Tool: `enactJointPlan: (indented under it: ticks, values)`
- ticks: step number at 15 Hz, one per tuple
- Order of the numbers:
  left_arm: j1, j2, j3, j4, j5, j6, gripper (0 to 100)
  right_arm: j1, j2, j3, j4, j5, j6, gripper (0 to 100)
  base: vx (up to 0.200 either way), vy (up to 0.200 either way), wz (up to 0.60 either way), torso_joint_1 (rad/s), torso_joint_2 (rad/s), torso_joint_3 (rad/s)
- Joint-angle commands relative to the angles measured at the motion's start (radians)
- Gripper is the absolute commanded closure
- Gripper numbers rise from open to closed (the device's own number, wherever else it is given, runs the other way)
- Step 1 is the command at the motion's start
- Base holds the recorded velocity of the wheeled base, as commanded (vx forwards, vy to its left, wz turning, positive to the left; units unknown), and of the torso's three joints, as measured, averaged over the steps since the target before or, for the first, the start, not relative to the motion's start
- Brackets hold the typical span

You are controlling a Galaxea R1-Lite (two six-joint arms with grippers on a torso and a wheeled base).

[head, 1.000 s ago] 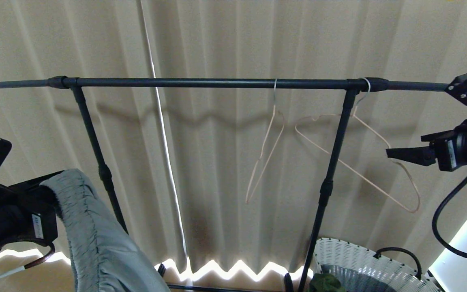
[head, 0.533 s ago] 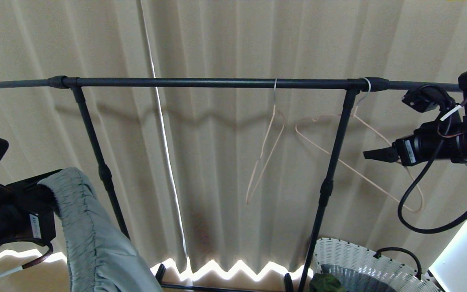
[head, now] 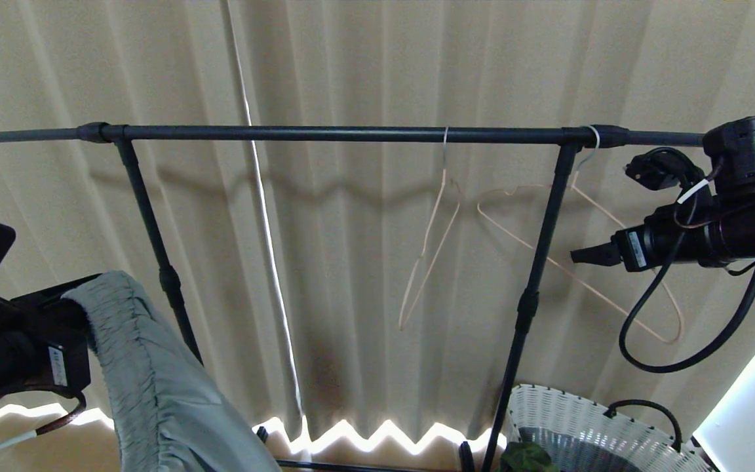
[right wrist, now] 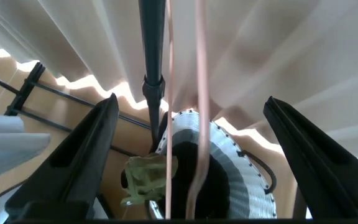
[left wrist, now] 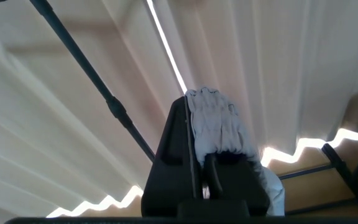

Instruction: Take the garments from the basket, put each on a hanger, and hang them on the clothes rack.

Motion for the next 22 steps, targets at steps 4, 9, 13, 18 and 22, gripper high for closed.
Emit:
enactJointPlan:
  ticks: [4, 9, 13, 18, 22]
  values:
    - [0.0, 0.002, 0.0, 0.0, 0.001, 0.007, 100, 0.001, -0.003, 0.005, 0.003, -0.002, 0.001, 100, 0.0, 0.0, 0.0, 0.0, 0.0, 0.0]
    - [0.0, 0.004, -0.001, 0.0, 0.001, 0.007, 100, 0.001, -0.012, 0.007, 0.006, -0.004, 0.001, 100, 0.0, 0.0, 0.0, 0.0, 0.0, 0.0]
    - [0.001, 0.004, -0.001, 0.0, 0.001, 0.009, 100, 0.0, -0.032, 0.01, 0.007, -0.002, 0.002, 100, 0.0, 0.0, 0.0, 0.0, 0.0, 0.0]
    - [0.003, 0.005, 0.002, -0.002, 0.001, 0.01, 100, -0.01, -0.087, 0.014, -0.002, -0.004, 0.07, 100, 0.0, 0.0, 0.0, 0.0, 0.0, 0.0]
    - [0.004, 0.007, 0.005, -0.002, 0.001, 0.01, 100, -0.042, -0.167, 0.039, -0.008, -0.01, 0.076, 100, 0.0, 0.0, 0.0, 0.0, 0.0, 0.0]
